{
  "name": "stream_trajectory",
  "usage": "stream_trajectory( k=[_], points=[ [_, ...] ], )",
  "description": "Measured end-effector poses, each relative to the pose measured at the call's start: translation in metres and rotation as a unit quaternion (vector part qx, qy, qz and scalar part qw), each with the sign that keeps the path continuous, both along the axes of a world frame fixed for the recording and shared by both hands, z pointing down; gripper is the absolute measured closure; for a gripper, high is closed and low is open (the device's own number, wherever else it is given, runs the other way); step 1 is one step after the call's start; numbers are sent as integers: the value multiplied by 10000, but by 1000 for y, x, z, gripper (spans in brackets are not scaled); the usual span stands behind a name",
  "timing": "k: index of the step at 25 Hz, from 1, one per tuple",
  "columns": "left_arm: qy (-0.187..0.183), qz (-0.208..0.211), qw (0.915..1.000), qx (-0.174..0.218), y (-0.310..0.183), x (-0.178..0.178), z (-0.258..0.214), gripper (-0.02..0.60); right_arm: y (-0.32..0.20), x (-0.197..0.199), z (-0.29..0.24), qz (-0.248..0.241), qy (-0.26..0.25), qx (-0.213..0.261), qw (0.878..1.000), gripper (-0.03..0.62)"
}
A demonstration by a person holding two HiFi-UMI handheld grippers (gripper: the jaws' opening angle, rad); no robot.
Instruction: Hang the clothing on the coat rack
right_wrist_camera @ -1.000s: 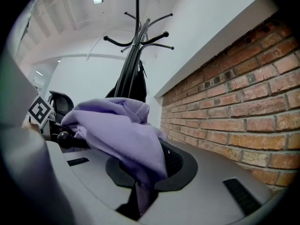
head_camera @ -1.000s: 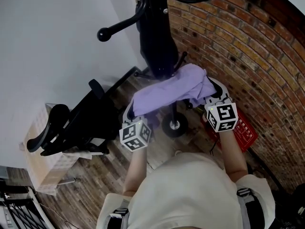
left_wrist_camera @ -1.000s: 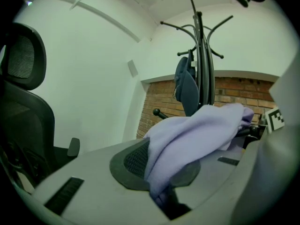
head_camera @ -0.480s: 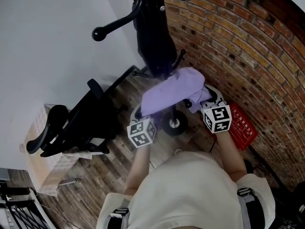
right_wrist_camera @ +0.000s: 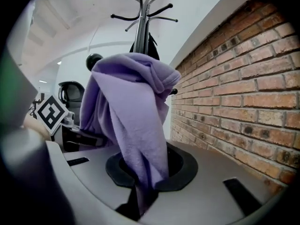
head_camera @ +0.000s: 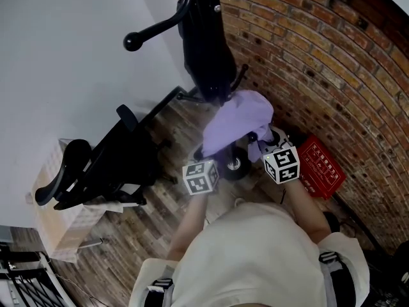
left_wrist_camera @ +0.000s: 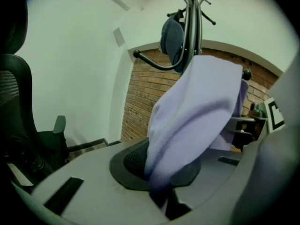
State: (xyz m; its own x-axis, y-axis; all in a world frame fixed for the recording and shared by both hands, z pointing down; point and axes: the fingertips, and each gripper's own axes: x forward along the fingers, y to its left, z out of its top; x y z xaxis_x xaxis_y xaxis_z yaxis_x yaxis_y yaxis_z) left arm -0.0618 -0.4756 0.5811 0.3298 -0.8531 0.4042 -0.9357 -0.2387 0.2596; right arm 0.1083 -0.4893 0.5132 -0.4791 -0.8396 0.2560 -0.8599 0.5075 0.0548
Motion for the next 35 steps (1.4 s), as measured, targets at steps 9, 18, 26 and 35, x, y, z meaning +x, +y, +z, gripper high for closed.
stream_trajectory(
  k=[9,18,26,35],
  points=[
    [46,568,9981,-249,19,43,17,549,23,-34,20,-418,-24,-190,9989,556],
    [153,687,9970,-320,36,49,11,548,36,-39,20,-337,-226,-318,9987,553],
    [373,671,9967,-267,58,37,-4,429,59,-30,14,-117,-286,-320,9990,443],
    [542,491,9973,-46,96,11,-26,380,98,-10,4,389,-342,-249,9983,424]
  ],
)
